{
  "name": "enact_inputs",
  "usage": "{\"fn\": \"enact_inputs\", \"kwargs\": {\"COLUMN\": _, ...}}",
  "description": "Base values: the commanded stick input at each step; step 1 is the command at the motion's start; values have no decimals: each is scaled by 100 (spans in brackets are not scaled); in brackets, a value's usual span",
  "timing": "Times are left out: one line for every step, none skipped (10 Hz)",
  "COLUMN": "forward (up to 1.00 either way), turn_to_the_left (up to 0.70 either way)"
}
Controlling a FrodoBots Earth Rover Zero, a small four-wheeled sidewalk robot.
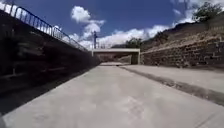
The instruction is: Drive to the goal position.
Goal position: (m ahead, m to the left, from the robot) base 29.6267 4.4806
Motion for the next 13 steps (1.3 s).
{"fn": "enact_inputs", "kwargs": {"forward": 100, "turn_to_the_left": -1}}
{"fn": "enact_inputs", "kwargs": {"forward": 100, "turn_to_the_left": -1}}
{"fn": "enact_inputs", "kwargs": {"forward": 100, "turn_to_the_left": -1}}
{"fn": "enact_inputs", "kwargs": {"forward": 100, "turn_to_the_left": -1}}
{"fn": "enact_inputs", "kwargs": {"forward": 100, "turn_to_the_left": -1}}
{"fn": "enact_inputs", "kwargs": {"forward": 100, "turn_to_the_left": -1}}
{"fn": "enact_inputs", "kwargs": {"forward": 100, "turn_to_the_left": -1}}
{"fn": "enact_inputs", "kwargs": {"forward": 100, "turn_to_the_left": -1}}
{"fn": "enact_inputs", "kwargs": {"forward": 100, "turn_to_the_left": -1}}
{"fn": "enact_inputs", "kwargs": {"forward": 100, "turn_to_the_left": -1}}
{"fn": "enact_inputs", "kwargs": {"forward": 100, "turn_to_the_left": -1}}
{"fn": "enact_inputs", "kwargs": {"forward": 100, "turn_to_the_left": -1}}
{"fn": "enact_inputs", "kwargs": {"forward": 100, "turn_to_the_left": -1}}
